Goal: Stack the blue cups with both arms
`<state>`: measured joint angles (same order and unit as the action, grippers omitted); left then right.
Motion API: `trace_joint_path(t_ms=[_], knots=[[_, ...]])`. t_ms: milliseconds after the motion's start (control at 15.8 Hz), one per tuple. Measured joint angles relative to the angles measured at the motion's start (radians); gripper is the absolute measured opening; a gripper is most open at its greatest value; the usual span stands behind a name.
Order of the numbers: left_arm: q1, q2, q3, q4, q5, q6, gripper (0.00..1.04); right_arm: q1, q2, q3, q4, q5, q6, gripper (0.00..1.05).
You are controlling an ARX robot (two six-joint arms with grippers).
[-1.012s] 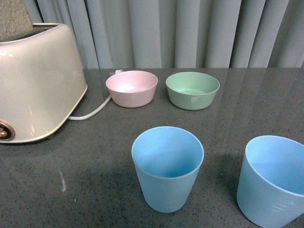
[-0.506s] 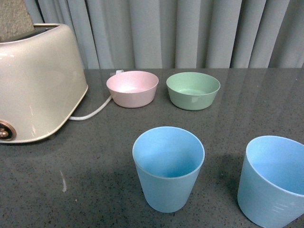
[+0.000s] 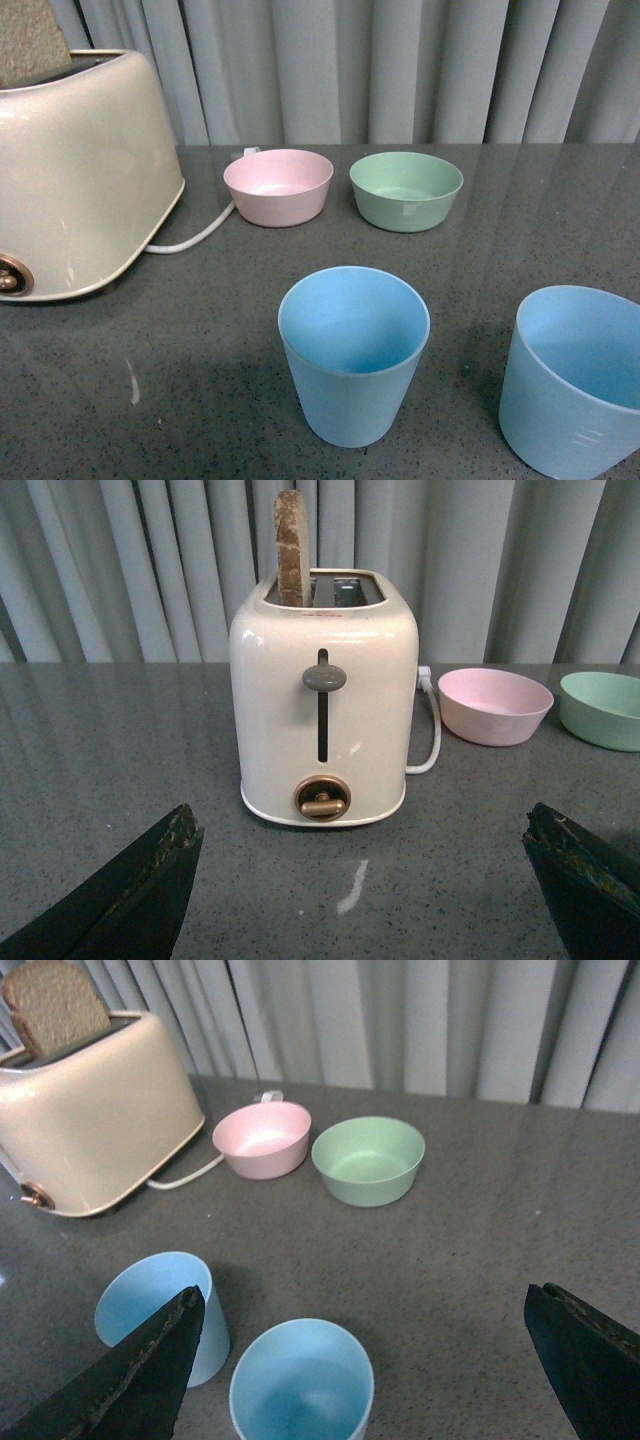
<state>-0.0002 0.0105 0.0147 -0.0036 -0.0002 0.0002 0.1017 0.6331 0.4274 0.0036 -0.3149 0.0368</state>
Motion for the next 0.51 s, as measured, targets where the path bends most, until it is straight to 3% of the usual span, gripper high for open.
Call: trace_joint_path(t_ms=[253, 506], knots=[[0.000, 0.000, 0.000, 0.000, 0.000, 0.000, 0.98, 0.151, 0.296, 0.128, -0.110, 0.096, 0.015, 0.98], [0.000, 0.000, 0.000, 0.000, 0.000, 0.000, 0.98, 0.168, 0.515, 0.131, -0.079, 0.185, 0.027, 0.98]])
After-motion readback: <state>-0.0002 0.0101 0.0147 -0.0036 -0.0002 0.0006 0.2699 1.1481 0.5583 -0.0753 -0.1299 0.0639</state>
